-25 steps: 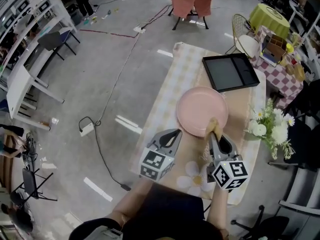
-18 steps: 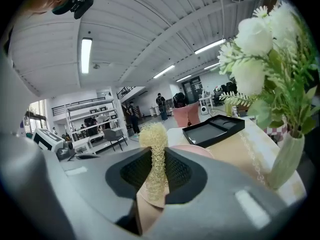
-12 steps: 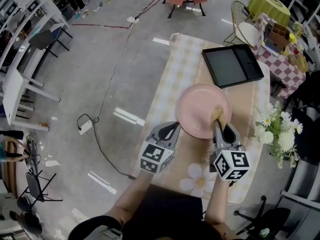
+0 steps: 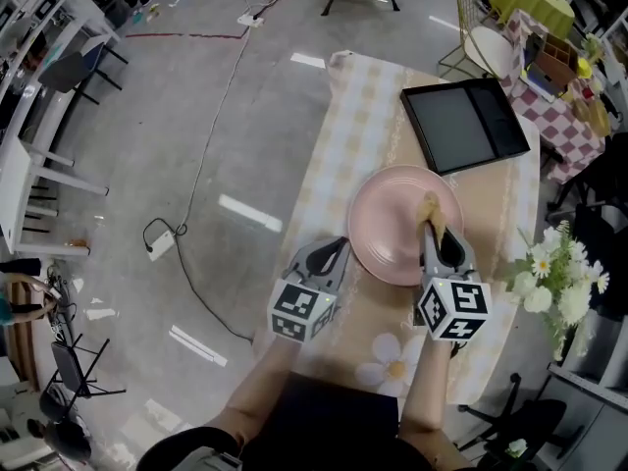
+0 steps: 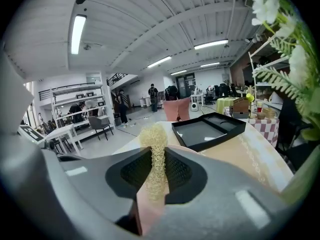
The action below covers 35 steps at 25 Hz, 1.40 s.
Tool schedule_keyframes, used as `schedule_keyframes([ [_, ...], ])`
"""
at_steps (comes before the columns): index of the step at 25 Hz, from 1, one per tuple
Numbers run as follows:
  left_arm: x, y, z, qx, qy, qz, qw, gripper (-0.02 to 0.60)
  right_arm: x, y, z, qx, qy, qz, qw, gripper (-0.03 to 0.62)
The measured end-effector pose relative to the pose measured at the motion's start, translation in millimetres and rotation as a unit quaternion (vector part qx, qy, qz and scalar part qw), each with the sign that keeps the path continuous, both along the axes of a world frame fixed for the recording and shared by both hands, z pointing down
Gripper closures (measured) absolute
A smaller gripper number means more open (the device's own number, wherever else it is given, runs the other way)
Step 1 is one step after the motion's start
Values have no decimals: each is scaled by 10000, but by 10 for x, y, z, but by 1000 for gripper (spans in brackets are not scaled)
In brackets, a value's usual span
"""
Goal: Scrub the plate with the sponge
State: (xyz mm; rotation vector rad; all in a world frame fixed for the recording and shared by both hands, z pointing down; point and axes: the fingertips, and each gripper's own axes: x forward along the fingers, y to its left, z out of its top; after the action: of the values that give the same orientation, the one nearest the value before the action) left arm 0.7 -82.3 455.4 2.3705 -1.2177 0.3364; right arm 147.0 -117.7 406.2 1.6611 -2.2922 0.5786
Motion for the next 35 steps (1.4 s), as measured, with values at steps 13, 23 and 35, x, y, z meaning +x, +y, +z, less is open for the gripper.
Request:
schedule_keyframes([
  [13,8,-73,140,-218,208,-30,9995,569,-58,-458,320,-373,415,27,9984,523],
  [23,-31,-93,156,-243,232,-125,9994,568,-9,-677,519,-593,1184,51,9912,523],
  [35,36,-115,229,-355,410,-87,9985,569,-89,-876,707,-847,1827,-110,9795,523],
])
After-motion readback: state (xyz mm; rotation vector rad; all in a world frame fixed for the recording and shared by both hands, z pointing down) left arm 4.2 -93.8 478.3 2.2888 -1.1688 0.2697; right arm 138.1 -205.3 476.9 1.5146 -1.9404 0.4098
